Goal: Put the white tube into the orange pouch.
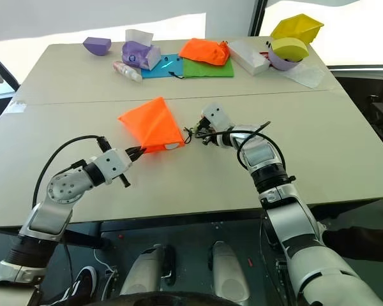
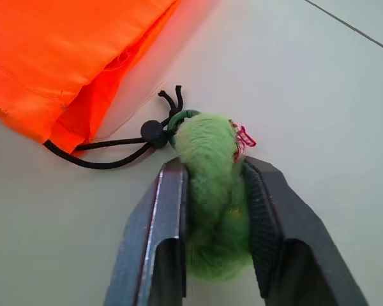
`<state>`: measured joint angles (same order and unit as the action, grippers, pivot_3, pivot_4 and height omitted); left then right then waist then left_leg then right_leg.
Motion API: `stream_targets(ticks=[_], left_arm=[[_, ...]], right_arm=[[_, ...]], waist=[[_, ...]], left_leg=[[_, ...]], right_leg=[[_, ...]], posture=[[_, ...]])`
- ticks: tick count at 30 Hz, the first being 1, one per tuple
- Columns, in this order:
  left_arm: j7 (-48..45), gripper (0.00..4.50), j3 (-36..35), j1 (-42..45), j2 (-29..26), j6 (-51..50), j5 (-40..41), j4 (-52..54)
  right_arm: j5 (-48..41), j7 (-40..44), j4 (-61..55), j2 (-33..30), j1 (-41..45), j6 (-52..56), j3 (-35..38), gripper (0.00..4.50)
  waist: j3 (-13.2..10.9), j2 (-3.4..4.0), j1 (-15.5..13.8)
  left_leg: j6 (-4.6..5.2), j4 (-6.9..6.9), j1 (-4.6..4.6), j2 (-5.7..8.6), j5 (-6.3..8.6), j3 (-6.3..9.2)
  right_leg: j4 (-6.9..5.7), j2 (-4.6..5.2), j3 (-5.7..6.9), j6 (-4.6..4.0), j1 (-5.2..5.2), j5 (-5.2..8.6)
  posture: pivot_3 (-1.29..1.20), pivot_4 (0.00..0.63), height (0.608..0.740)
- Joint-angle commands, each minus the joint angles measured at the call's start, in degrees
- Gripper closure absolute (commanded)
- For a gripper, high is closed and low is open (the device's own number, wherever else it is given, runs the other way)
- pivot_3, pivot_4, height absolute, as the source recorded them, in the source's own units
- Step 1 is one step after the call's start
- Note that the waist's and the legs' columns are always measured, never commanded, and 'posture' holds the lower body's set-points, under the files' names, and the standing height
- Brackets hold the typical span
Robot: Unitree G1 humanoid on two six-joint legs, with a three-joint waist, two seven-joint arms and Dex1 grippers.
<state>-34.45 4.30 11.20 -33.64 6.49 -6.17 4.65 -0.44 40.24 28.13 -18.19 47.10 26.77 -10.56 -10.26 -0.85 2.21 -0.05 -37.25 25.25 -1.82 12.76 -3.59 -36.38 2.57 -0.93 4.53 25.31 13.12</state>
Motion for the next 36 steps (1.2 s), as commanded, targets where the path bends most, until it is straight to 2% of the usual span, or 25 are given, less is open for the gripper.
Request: stream_targets(ticks=[1,5,6,8,10,12,21,26,30,36], left_arm=[[0.02,4.5,-1.53,-0.51,0.1,-1.02,1.8,2.05],[-1.94,4.5,-2.26,-1.21,0.5,-3.99,5.62,2.94],[-3.19,4.23,-2.93,-1.5,0.95,-5.73,8.71,3.51],[-3.46,3.65,-2.95,-1.71,0.42,-5.69,8.71,3.81],[-3.1,2.73,-2.49,-1.83,-0.21,-4.56,7.25,3.88],[-4.64,1.66,-3.16,-2.25,0.16,-5.3,10.61,4.92],[-6.99,1.66,-9.51,0.77,3.22,-15.22,29.01,10.82],[0.4,1.66,-3.86,12.33,7.13,-18.32,19.68,0.62],[3.83,1.66,0.73,19.48,15.69,-23.21,18.41,-6.32],[-0.21,1.66,5.76,26.17,16.74,-19.08,13.12,-16.96]], right_arm=[[-1.55,1.65,-6.74,-2.11,-1.8,2.24,1.45,3.33],[-3.59,3.58,-13.57,-4.65,-4.64,4.57,2.74,3.33],[-4.23,3.5,-14.7,-4.92,-5.0,4.92,3.43,3.36],[-5.3,3.19,-15.84,-5.07,-5.51,6.4,4.31,3.38],[-5.26,2.99,-16.04,-5.17,-6.04,6.56,4.03,3.38],[-5.14,2.61,-16.27,-5.1,-6.39,6.53,3.65,3.38],[-6.89,4.56,-19.37,-6.3,-8.15,4.07,4.36,3.38],[-6.48,3.34,-17.9,-6.53,-7.68,1.49,5.11,3.38],[-6.24,2.18,-17.42,-6.17,-7.39,1.05,5.09,3.38],[-5.74,0.61,-17.34,-5.35,-7.52,-0.09,4.72,3.38]], waist=[[0.0,0.0,-0.13],[0.0,0.0,-0.13],[0.0,0.0,-0.13],[0.0,0.0,0.0],[0.0,-0.01,0.11],[0.0,-0.01,0.14],[0.0,-0.01,-0.03],[0.0,0.0,-1.36],[0.0,-0.01,-1.49],[0.0,-0.01,-1.14]], left_leg=[[0.0,0.0,0.0,0.0,0.0,0.0],[0.0,-0.01,0.0,0.0,0.0,0.0],[0.0,-0.01,0.0,0.0,0.0,0.0],[0.0,-0.02,0.0,0.0,0.0,0.01],[0.0,-0.03,-0.02,0.0,0.0,0.01],[0.0,-0.04,-0.08,0.0,0.0,0.01],[0.0,-0.12,-0.09,0.0,0.0,-0.01],[0.12,-0.34,-0.13,0.06,-0.07,-0.02],[0.15,-0.59,-0.34,0.08,-0.09,-0.12],[0.23,-0.67,-0.34,0.1,-0.04,-0.28]], right_leg=[[0.0,0.0,0.0,0.0,0.0,0.0],[0.0,0.01,0.0,0.01,0.0,-0.01],[0.0,0.01,0.0,0.01,0.0,-0.01],[0.0,0.01,-0.01,0.01,0.0,-0.01],[-0.03,-0.01,-0.01,0.01,0.0,-0.01],[-0.06,-0.02,-0.02,0.01,-0.04,-0.01],[-0.09,-0.03,-0.07,0.01,-0.06,0.0],[-0.09,-0.1,0.0,0.07,-0.26,-0.05],[0.04,-0.04,0.01,0.04,-0.68,-0.04],[0.11,-0.08,-0.12,0.14,-0.68,-0.1]], posture=[[0.0,0.15,0.74],[0.0,0.15,0.74],[0.0,0.15,0.74],[0.0,0.15,0.74],[0.0,0.15,0.74],[0.0,0.15,0.74],[0.0,0.15,0.74],[0.0,0.15,0.74],[0.0,0.15,0.74],[0.0,0.15,0.74]])
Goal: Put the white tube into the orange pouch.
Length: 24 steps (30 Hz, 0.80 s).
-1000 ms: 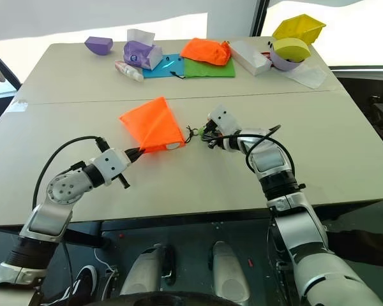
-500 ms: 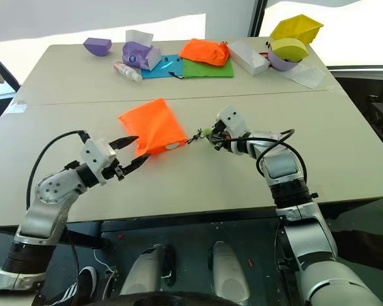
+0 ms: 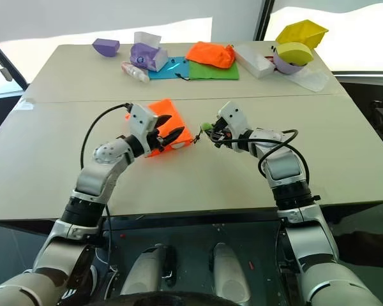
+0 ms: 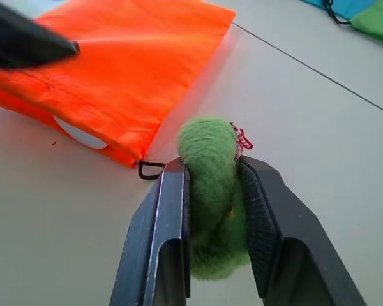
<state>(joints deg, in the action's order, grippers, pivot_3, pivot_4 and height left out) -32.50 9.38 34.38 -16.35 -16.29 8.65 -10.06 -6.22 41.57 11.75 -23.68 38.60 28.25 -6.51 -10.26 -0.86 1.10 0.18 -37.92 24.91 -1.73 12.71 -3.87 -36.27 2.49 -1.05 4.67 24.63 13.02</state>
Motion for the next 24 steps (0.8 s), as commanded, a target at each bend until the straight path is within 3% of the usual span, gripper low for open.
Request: stream_targets(ticks=[1,15,18,24], left_arm=[[-2.56,1.66,0.61,3.47,-0.52,4.68,-1.89,-3.28],[-16.16,1.66,5.64,25.14,4.55,1.23,-7.62,-38.27],[-17.66,1.66,7.78,26.74,4.57,3.93,-10.91,-42.12],[-19.67,1.66,5.21,30.22,6.68,3.03,-9.53,-47.83]], right_arm=[[0.1,-0.91,-0.97,0.28,1.01,-1.61,0.58,3.38],[0.4,-3.12,0.12,0.91,1.22,-1.82,0.5,3.38],[0.52,-3.42,0.34,1.1,1.54,-1.58,0.36,3.38],[1.17,-4.31,0.44,1.5,2.3,-2.05,0.07,3.38]], waist=[[0.0,0.0,-0.06],[-0.01,-0.01,-0.3],[-0.01,-0.01,-0.09],[-0.01,-0.01,-0.24]], left_leg=[[0.0,0.01,0.0,-0.02,0.0,0.02],[0.1,-0.04,0.29,0.01,0.06,-0.03],[0.11,-0.02,0.45,0.05,0.06,-0.04],[0.11,-0.03,0.45,0.01,0.06,-0.02]], right_leg=[[-0.02,-0.04,0.01,-0.01,0.02,0.0],[0.1,0.06,0.0,0.15,0.2,-0.09],[0.07,-0.01,0.0,0.2,0.41,-0.11],[0.0,-0.04,-0.01,0.19,0.46,-0.11]], posture=[[0.0,0.15,0.74],[0.0,0.15,0.74],[0.0,0.15,0.74],[0.0,0.15,0.74]])
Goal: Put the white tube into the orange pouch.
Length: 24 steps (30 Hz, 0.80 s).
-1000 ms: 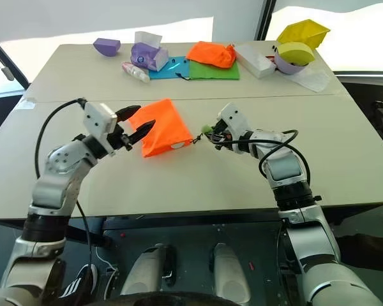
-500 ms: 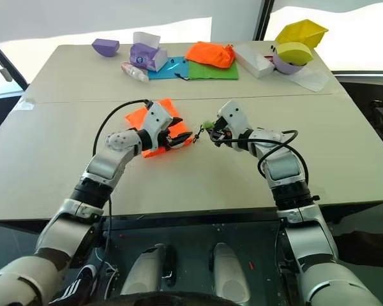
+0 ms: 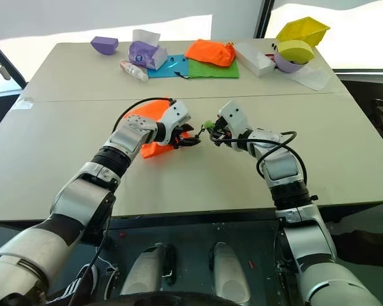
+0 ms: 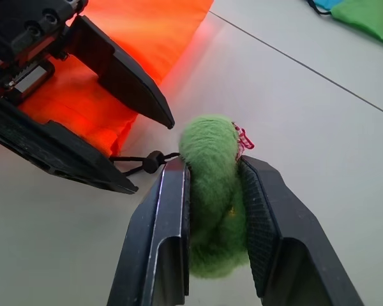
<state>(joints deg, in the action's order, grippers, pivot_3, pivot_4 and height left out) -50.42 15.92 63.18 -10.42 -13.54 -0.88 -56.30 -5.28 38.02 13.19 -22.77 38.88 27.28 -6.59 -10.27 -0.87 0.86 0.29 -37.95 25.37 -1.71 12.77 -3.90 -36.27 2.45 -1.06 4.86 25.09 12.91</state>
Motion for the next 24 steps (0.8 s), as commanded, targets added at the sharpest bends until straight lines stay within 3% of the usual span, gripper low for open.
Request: stream_targets(ticks=[1,15,18,20,24], left_arm=[[-2.03,1.66,-1.74,1.51,0.99,0.34,0.31,-2.39],[-1.11,1.66,-1.47,3.46,2.32,5.29,-4.55,-10.4],[-1.4,2.47,-1.02,3.73,2.28,5.81,-5.81,-11.27],[-1.19,3.39,-1.12,3.83,2.22,6.27,-6.29,-11.5],[-1.3,3.39,-1.53,4.04,2.18,6.99,-6.78,-11.79]], right_arm=[[0.39,-1.07,-1.25,0.89,2.06,-1.11,0.01,3.38],[1.2,-4.54,-3.27,3.92,1.05,-1.13,-0.41,3.38],[1.52,-5.05,-3.57,4.11,0.61,-1.41,-0.65,3.38],[1.65,-5.16,-3.59,4.02,0.65,-1.44,-0.62,3.38],[1.59,-5.22,-3.64,3.84,0.94,-1.32,-0.36,3.38]], waist=[[0.0,0.0,0.01],[0.01,0.0,-0.08],[0.01,-0.01,-0.08],[0.01,-0.01,-0.03],[0.01,0.0,-0.02]], left_leg=[[0.0,0.0,0.0,0.0,0.0,-0.01],[0.0,-0.07,-0.03,0.0,0.0,-0.01],[0.0,-0.07,-0.03,-0.01,0.0,0.0],[0.0,-0.08,-0.03,0.0,0.0,-0.01],[0.0,-0.08,-0.03,0.0,0.0,0.0]], right_leg=[[0.0,0.01,-0.01,0.0,0.0,0.0],[-0.01,0.05,-0.02,0.02,-0.06,-0.03],[-0.01,0.07,-0.02,0.02,-0.07,-0.03],[-0.01,0.07,-0.02,0.02,-0.08,-0.03],[-0.01,0.06,-0.02,0.02,-0.07,-0.03]], posture=[[0.0,0.15,0.74],[0.0,0.15,0.74],[0.0,0.15,0.74],[0.0,0.15,0.74],[0.0,0.15,0.74]])
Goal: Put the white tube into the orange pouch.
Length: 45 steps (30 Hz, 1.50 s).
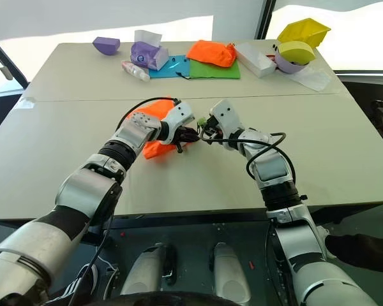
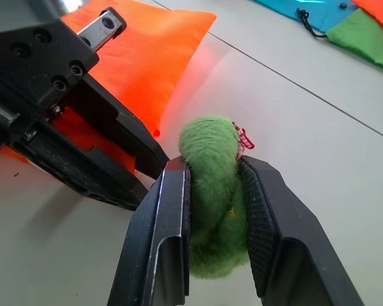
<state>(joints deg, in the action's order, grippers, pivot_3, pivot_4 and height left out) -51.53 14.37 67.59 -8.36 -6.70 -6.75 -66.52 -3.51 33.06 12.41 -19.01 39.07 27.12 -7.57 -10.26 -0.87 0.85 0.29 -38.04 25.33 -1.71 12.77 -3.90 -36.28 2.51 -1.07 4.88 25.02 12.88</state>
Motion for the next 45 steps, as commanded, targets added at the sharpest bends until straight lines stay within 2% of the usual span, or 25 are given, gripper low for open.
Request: stream_targets(ticks=[1,7,14,24,28,37,41,45], left_arm=[[-0.28,3.39,-0.21,-0.37,0.13,0.28,-0.91,-1.58],[-5.57,3.39,-2.72,-0.76,-1.03,-1.02,1.45,-0.4],[-10.13,3.39,-2.82,-2.92,-5.63,-0.27,1.18,3.13],[-14.5,3.39,-3.48,-6.71,-9.06,-3.11,2.46,11.75],[-9.21,3.39,-7.43,-5.98,-8.09,-3.74,5.33,10.81],[-11.18,3.39,-5.84,-6.89,-6.84,-6.28,4.98,10.96],[-13.63,3.39,-5.07,-8.09,-8.54,-6.85,4.74,13.6],[-17.63,3.39,-3.26,-12.28,-11.91,-8.61,4.64,20.59]], right_arm=[[-0.15,-0.3,-2.84,0.06,0.8,-1.22,0.63,3.38],[-1.18,-1.91,-2.73,1.07,3.76,-1.37,2.44,3.38],[-0.2,-3.13,-1.13,1.01,4.51,-2.94,2.49,3.38],[0.8,-9.87,5.12,0.07,7.76,-6.52,6.2,3.38],[0.66,-8.24,4.62,0.2,6.98,-6.55,5.07,3.38],[1.03,-5.18,2.65,0.45,5.26,-5.79,2.44,3.38],[0.47,-2.55,0.22,-0.09,3.32,-4.56,1.4,3.38],[0.85,-0.37,-1.32,-0.1,1.58,-4.47,-0.19,3.38]], waist=[[0.0,0.0,0.0],[0.0,0.0,0.12],[0.0,0.0,0.29],[0.0,0.0,0.27],[0.0,0.0,0.29],[0.0,0.0,0.12],[0.0,0.0,0.16],[0.0,0.0,0.52]], left_leg=[[0.0,0.0,0.0,0.0,0.0,0.0],[0.0,0.0,0.01,0.0,0.0,-0.01],[0.0,0.05,0.02,-0.05,0.0,-0.01],[0.0,0.04,0.04,-0.06,0.0,-0.11],[0.0,0.05,0.05,-0.09,0.0,-0.11],[0.01,0.04,0.05,-0.04,0.0,-0.13],[0.01,0.04,0.05,-0.04,0.0,-0.13],[0.01,0.04,0.04,-0.08,0.0,-0.16]], right_leg=[[0.0,0.0,0.0,0.0,0.0,0.0],[-0.02,0.0,0.0,0.0,0.03,0.0],[-0.05,-0.07,0.0,0.02,0.08,-0.01],[-0.05,-0.02,-0.06,0.02,0.12,-0.01],[-0.07,-0.02,-0.07,0.03,0.15,-0.01],[-0.08,-0.03,-0.08,0.04,0.15,-0.01],[-0.08,-0.03,-0.08,0.04,0.14,-0.01],[-0.09,-0.06,-0.11,0.03,0.17,-0.01]], posture=[[0.0,0.15,0.74],[0.0,0.15,0.74],[0.0,0.15,0.74],[0.0,0.15,0.74],[0.0,0.15,0.74],[0.0,0.15,0.74],[0.0,0.15,0.74],[0.0,0.15,0.74]])
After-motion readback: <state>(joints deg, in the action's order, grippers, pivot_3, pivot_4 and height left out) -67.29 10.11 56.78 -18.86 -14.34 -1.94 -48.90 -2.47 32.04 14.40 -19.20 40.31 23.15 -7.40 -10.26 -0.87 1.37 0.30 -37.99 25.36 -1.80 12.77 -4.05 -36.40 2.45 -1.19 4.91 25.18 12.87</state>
